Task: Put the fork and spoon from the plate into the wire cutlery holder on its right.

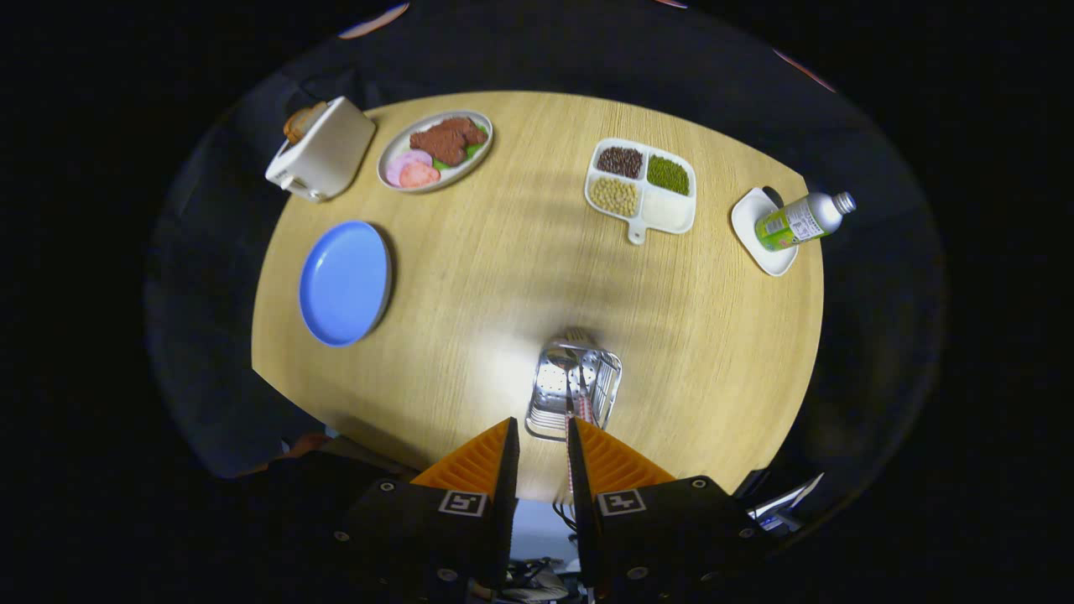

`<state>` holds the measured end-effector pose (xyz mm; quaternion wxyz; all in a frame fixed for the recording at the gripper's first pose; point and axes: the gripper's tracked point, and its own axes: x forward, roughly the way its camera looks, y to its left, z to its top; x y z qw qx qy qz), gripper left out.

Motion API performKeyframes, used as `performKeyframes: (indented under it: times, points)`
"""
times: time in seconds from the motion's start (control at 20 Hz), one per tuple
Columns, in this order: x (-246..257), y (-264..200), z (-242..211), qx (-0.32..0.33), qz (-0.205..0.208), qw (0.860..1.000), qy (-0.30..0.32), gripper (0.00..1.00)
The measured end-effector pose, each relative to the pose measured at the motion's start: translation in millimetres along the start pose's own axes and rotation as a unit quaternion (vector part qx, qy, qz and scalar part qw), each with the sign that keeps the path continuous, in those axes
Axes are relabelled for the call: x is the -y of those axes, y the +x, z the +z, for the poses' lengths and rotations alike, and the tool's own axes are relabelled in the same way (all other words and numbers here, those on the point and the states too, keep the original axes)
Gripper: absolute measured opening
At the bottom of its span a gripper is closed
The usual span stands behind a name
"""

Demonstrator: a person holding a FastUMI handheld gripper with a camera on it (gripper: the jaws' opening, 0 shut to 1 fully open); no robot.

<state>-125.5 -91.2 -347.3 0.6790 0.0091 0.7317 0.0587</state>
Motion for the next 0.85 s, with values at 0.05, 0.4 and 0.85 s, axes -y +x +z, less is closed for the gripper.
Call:
performKeyframes:
  times: [0.05, 0.4, 0.85]
  points:
    - [-2, -7, 8, 0.034, 0.009, 0.999, 0.008, 0.36]
    - [22, -87, 69, 0.264, -0.019, 0.963, 0.059, 0.72]
    - [58, -213, 119, 0.533, -0.116, 0.835, 0.069, 0.76]
